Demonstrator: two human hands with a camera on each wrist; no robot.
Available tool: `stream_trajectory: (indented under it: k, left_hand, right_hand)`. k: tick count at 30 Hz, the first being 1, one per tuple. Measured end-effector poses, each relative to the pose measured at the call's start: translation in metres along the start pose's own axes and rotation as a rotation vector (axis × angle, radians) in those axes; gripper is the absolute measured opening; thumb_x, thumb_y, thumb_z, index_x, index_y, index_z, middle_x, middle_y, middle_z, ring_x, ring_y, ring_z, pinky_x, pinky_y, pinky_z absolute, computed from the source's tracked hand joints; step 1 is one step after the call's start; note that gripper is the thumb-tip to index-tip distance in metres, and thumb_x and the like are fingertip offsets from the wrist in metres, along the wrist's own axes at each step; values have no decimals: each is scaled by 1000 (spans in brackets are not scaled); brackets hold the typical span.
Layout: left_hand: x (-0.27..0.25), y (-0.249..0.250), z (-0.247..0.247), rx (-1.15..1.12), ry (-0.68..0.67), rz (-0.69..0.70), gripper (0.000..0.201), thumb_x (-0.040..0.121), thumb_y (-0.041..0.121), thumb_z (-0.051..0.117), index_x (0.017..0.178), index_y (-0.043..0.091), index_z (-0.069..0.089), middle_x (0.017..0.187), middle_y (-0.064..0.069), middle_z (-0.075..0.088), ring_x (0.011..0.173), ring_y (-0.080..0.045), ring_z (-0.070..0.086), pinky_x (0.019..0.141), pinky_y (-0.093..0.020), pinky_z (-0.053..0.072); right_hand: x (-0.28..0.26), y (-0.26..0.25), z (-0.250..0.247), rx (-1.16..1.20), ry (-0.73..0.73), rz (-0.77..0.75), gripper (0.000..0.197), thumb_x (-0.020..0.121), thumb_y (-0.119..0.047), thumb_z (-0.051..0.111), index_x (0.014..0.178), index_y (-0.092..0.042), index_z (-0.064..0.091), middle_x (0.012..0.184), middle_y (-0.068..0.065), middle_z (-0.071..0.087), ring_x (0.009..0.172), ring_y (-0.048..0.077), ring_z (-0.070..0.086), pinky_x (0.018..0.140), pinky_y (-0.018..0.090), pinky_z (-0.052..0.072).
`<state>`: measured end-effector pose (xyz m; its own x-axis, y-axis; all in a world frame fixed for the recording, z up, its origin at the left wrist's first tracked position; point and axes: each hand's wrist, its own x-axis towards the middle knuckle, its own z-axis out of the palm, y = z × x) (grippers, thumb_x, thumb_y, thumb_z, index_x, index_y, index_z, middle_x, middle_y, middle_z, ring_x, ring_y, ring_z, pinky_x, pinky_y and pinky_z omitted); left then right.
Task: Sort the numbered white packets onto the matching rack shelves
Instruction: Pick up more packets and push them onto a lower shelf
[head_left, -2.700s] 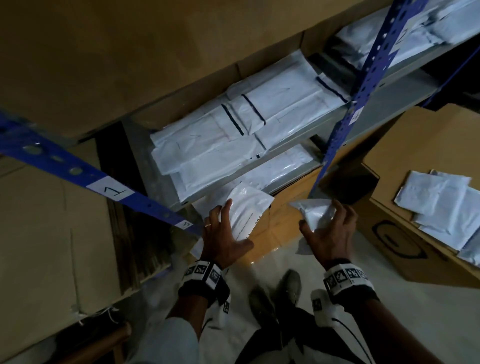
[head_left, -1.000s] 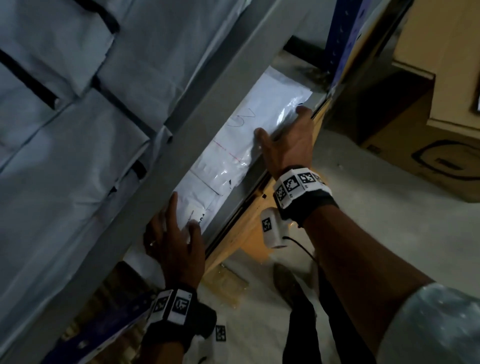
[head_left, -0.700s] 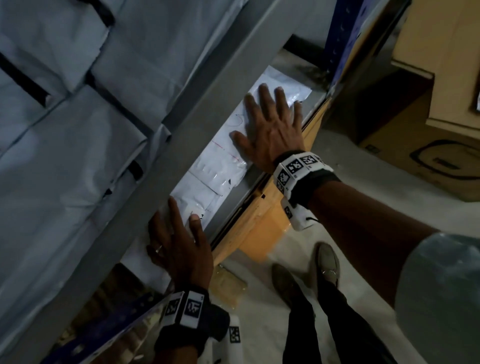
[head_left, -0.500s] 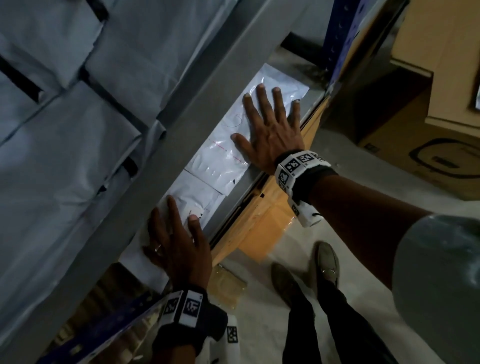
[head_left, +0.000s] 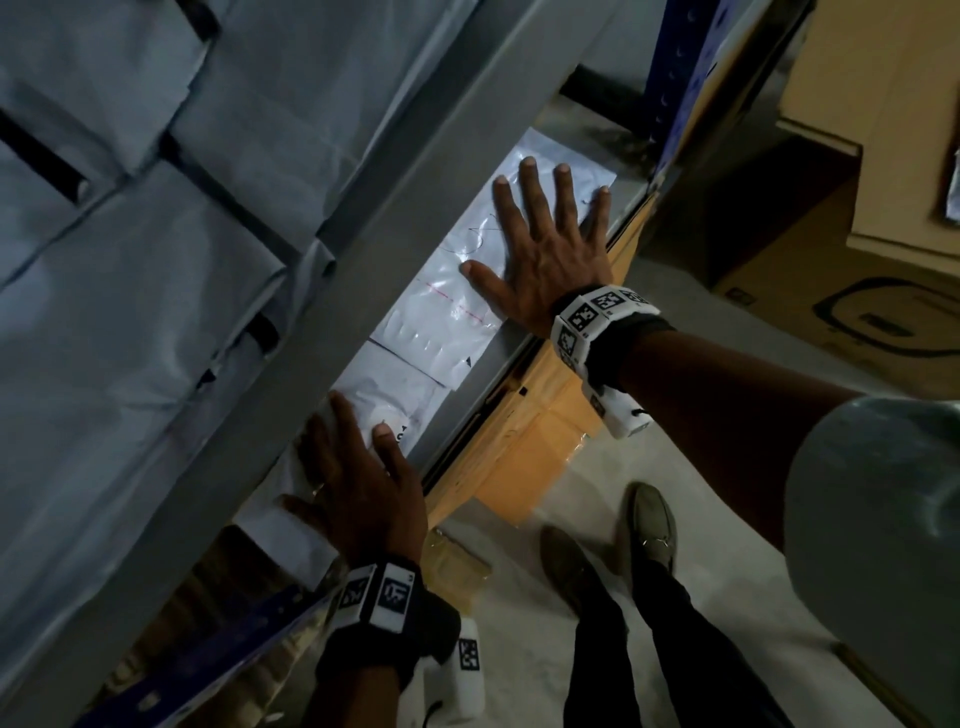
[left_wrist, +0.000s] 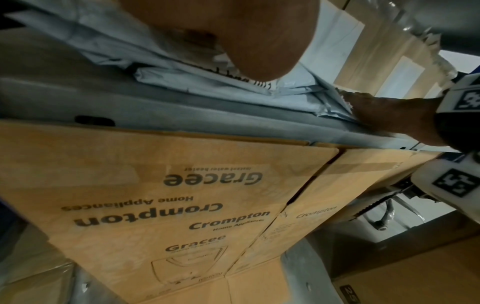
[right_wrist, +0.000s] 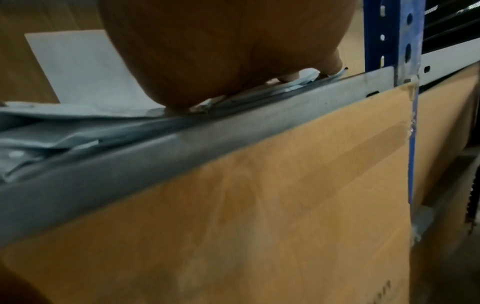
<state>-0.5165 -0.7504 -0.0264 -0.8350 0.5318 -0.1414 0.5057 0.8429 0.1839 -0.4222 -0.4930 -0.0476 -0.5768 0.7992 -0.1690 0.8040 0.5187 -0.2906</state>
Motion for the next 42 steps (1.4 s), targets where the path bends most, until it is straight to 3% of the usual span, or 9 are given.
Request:
stream_trajectory:
  k: [4, 6, 10, 14, 19, 28, 32, 35, 42]
  left_hand:
    - [-2, 8, -12, 14, -34, -75, 62, 101, 52, 27, 158, 39, 6, 168, -2, 8, 154, -27, 5, 116, -69, 0]
    - [-5, 10, -15, -11, -54, -115, 63, 102, 53, 31, 158, 42, 4, 168, -1, 5, 153, -28, 4, 114, -72, 4]
    - [-4, 12, -10, -58, -90, -121, 64, 96, 61, 21, 156, 48, 1, 167, -1, 7, 153, -28, 8, 110, -76, 14]
    - [-2, 13, -6, -65, -85, -137, 63, 98, 58, 25, 156, 48, 0, 167, 0, 6, 153, -28, 6, 110, -76, 13]
    - [-12, 12, -6, -87, -41, -176, 68, 94, 64, 18, 154, 49, -9, 167, -1, -3, 153, -32, 2, 110, -77, 11]
    - [-9, 9, 9, -56, -33, -178, 66, 94, 63, 19, 154, 50, -6, 167, -1, 4, 152, -34, 7, 107, -80, 13]
    - [-10, 9, 6, -57, -43, -185, 66, 95, 61, 21, 155, 50, -5, 167, -1, 3, 152, -34, 6, 106, -80, 12]
    - [-9, 9, 5, -66, -37, -183, 65, 96, 60, 23, 155, 50, -4, 167, -1, 2, 152, -34, 6, 107, -80, 11]
    - [-12, 9, 8, -59, -3, -165, 66, 96, 59, 25, 155, 49, -3, 167, -3, 5, 151, -35, 8, 105, -82, 12]
  right_hand:
    - [4, -7, -13, -37, -26, 14, 101, 88, -85, 14, 163, -19, 3, 170, 12, -8, 155, 40, -12, 118, 70, -10]
    - [7, -11, -17, -37, -42, 11, 105, 87, -86, 15, 163, -15, 1, 170, 13, -10, 155, 38, -13, 118, 68, -12]
    - [12, -9, -11, -34, -84, 12, 107, 86, -87, 19, 163, -16, -7, 169, 12, -18, 155, 35, -17, 121, 64, -9]
    - [13, -6, -8, 0, -106, 14, 108, 86, -88, 19, 162, -17, -10, 168, 10, -20, 155, 33, -19, 121, 63, -9]
    - [16, -4, -17, 37, -46, 8, 104, 88, -86, 16, 162, -16, -8, 169, 10, -19, 155, 34, -18, 121, 64, -8]
    - [20, 4, -3, 8, -57, 24, 100, 88, -85, 15, 163, -23, -10, 170, 6, -18, 155, 35, -17, 120, 69, -1]
    - [22, 5, -19, 17, 7, 56, 97, 89, -83, 27, 163, -24, 4, 170, 13, -9, 154, 44, -8, 119, 69, 9]
    - [27, 13, -31, 49, 10, 134, 92, 92, -80, 30, 163, -29, 2, 169, 19, -5, 153, 49, 3, 120, 65, 9]
    - [30, 21, -29, -26, 26, 130, 89, 94, -78, 25, 163, -26, 3, 165, 19, 18, 147, 43, 27, 117, 61, 21]
